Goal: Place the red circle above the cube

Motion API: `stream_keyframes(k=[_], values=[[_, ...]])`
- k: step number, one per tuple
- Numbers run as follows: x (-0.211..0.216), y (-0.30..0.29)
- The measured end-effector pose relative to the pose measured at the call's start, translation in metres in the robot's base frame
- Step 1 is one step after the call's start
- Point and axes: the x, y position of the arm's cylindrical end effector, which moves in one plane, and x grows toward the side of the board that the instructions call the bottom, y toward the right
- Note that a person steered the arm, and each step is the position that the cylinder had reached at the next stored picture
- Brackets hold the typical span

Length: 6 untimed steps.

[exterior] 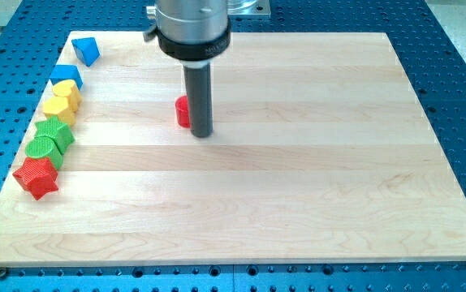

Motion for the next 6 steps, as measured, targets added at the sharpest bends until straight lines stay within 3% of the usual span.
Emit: stream_keyframes(k=[2,4,5,6], values=[[-0.095,-0.053],[-0.119,-0.049],[-0.122,-0.108],[-0.103,-0.116]])
